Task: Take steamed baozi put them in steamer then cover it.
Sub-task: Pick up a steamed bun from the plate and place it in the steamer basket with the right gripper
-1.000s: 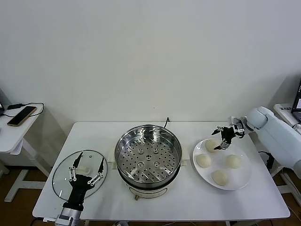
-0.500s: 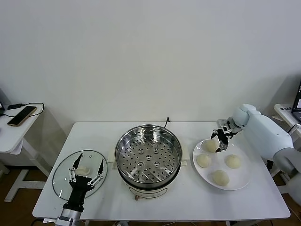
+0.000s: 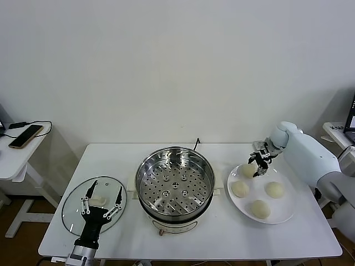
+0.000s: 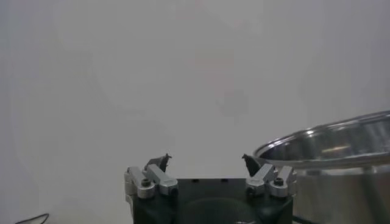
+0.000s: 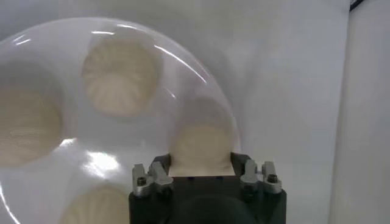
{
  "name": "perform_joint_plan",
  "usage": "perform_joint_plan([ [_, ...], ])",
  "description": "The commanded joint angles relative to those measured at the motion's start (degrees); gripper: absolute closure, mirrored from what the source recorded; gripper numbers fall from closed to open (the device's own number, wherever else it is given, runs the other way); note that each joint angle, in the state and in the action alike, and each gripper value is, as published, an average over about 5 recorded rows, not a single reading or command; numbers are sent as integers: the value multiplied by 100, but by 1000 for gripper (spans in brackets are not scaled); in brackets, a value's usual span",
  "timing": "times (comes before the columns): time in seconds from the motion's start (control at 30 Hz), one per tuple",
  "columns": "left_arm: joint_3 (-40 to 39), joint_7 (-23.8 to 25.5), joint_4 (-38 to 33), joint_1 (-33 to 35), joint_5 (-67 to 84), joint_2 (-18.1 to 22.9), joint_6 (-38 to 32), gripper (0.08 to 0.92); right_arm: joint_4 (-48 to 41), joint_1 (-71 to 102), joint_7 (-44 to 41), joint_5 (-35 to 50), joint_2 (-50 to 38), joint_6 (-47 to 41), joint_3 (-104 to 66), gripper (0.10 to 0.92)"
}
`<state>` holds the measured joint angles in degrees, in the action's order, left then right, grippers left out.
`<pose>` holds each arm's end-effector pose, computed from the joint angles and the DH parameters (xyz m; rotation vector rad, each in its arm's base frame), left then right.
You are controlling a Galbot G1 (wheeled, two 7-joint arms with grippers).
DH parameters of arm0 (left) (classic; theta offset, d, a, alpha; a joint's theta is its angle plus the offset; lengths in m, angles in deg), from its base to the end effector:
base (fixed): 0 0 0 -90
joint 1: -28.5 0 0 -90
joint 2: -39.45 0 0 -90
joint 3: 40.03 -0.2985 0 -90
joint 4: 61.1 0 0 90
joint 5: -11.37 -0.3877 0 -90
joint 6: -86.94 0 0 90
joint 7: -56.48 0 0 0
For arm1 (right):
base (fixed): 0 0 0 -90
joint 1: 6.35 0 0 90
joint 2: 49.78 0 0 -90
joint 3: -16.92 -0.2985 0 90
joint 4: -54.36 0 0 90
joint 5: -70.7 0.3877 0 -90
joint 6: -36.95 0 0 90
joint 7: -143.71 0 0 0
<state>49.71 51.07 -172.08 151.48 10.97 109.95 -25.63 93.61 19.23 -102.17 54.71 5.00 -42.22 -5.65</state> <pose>0.2214 0.0518 -0.3238 0.1814 2.9166 0.3863 0.5997 -0.1603 -0.1827 1.3228 -1.3546 1.4723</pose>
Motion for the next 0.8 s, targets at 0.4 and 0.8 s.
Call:
perform_joint_plan([
  [0.4,-36,-2,-77,33,-2,-45,-48,177,3098,-2816,-115,1296,85,1963,2007,341],
  [0.8,-30,-9,-72,68,-7,-13,-111,177,3493,-2565,-174,912,1232,2252,2257,330],
])
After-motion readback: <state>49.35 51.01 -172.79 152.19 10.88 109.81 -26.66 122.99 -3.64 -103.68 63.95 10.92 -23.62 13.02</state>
